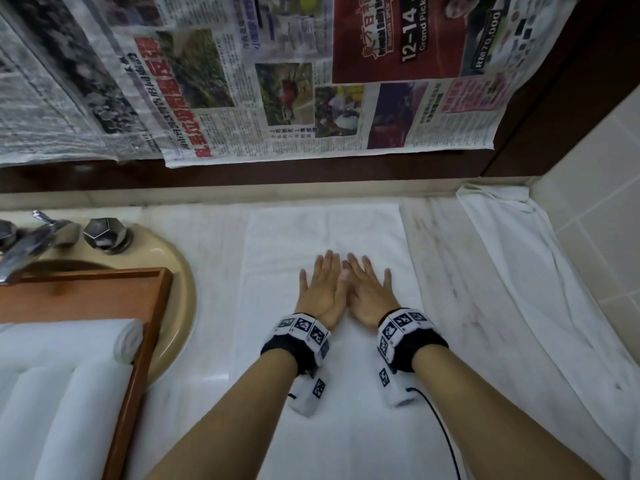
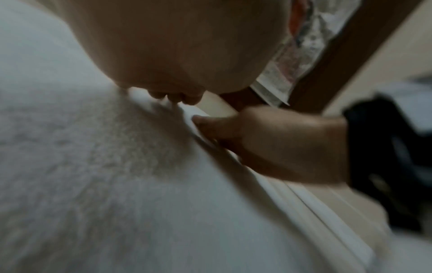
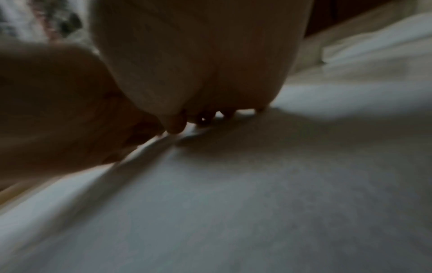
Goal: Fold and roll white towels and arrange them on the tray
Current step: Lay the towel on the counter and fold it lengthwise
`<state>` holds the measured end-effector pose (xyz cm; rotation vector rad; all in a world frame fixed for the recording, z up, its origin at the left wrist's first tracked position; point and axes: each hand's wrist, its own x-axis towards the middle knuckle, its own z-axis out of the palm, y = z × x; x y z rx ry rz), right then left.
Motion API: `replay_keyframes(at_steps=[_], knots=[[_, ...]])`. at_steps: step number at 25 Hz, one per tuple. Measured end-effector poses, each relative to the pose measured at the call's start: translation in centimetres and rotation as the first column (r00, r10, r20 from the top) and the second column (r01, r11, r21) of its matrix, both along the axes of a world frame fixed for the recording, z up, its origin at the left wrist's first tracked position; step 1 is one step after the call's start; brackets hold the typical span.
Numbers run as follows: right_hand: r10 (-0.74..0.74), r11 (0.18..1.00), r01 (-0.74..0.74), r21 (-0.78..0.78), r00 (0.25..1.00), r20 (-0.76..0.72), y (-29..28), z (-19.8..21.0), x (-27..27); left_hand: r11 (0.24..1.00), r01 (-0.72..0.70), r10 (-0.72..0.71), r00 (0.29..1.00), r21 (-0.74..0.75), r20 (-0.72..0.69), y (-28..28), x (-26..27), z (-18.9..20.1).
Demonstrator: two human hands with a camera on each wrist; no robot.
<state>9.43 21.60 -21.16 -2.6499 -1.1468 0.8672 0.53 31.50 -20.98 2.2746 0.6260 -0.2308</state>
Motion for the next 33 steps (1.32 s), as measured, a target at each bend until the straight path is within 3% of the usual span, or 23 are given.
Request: replay_keyframes(at_steps=[1,2,4,5,6,8,9,10,12,14,15,17,18,20,24,33], knots=[[0.000,1.000,-0.001,-0.024,1.000,-0.003,-0.3,-0.4,0.8,1.000,-0.011,0.012,0.999,0.025,-0.038,0.9,0.3,-0.5],[-0.069,0.995,0.071,-0.071,0.997,0.024,-1.1,-0.9,2.1,0.992,-0.105,0.111,0.990,0.077,-0.089,2.5,0.4,-1.3],[-0.303,0.925,0.324,-0.196,0.944,0.132,-2.8,-0.9,4.2,0.884,-0.423,0.459,0.866,0.198,-0.199,5.6,-0.2,-1.6],[-0.354,0.897,0.386,-0.214,0.919,0.173,-2.7,-0.5,4.7,0.841,-0.503,0.539,0.811,0.201,-0.226,6.2,-0.1,-1.1],[-0.333,0.914,0.364,-0.178,0.925,0.183,-1.9,-0.2,4.6,0.854,-0.495,0.519,0.831,0.161,-0.200,5.7,0.5,-0.5],[-0.112,0.992,0.117,-0.037,0.986,0.125,1.3,0.1,4.1,0.976,-0.213,0.215,0.976,0.047,-0.044,3.4,3.1,-0.1],[-0.008,1.000,0.008,0.001,0.997,0.080,2.3,-0.1,4.0,0.998,-0.064,0.063,0.998,0.017,0.003,2.7,3.9,-0.5],[0.041,0.999,-0.041,0.001,0.998,0.041,2.6,-0.5,4.4,1.000,-0.004,0.004,1.000,0.017,0.004,3.2,4.1,-0.9],[-0.082,0.993,0.086,-0.081,0.996,0.047,1.3,-1.0,6.1,0.979,-0.163,0.173,0.982,0.123,-0.080,6.3,3.2,-2.0],[-0.291,0.933,0.310,-0.184,0.948,0.127,0.3,-0.7,7.6,0.895,-0.391,0.428,0.888,0.215,-0.167,9.1,1.9,-1.7],[-0.315,0.923,0.339,-0.183,0.938,0.149,0.8,-0.3,7.9,0.892,-0.408,0.439,0.883,0.192,-0.164,9.5,2.0,-1.3],[-0.166,0.983,0.174,-0.056,0.977,0.133,3.8,0.4,7.4,0.963,-0.254,0.258,0.966,0.085,-0.035,8.1,4.2,-0.2],[-0.065,0.998,0.063,0.027,0.994,0.086,5.7,0.6,7.1,0.988,-0.151,0.150,0.988,0.016,0.032,7.3,5.8,-0.1],[0.044,0.995,-0.043,0.094,0.999,-0.011,7.9,0.3,6.8,0.996,-0.061,0.064,0.996,-0.069,0.053,7.2,7.8,-0.4],[-0.005,1.000,0.005,-0.022,1.000,-0.015,7.5,-1.1,8.4,0.991,-0.028,0.045,0.991,0.129,-0.128,10.4,6.8,-1.9],[-0.143,0.981,0.145,-0.128,0.989,0.025,4.1,-1.5,12.5,0.969,-0.113,0.159,0.967,0.222,-0.201,17.1,2.2,-2.1]])
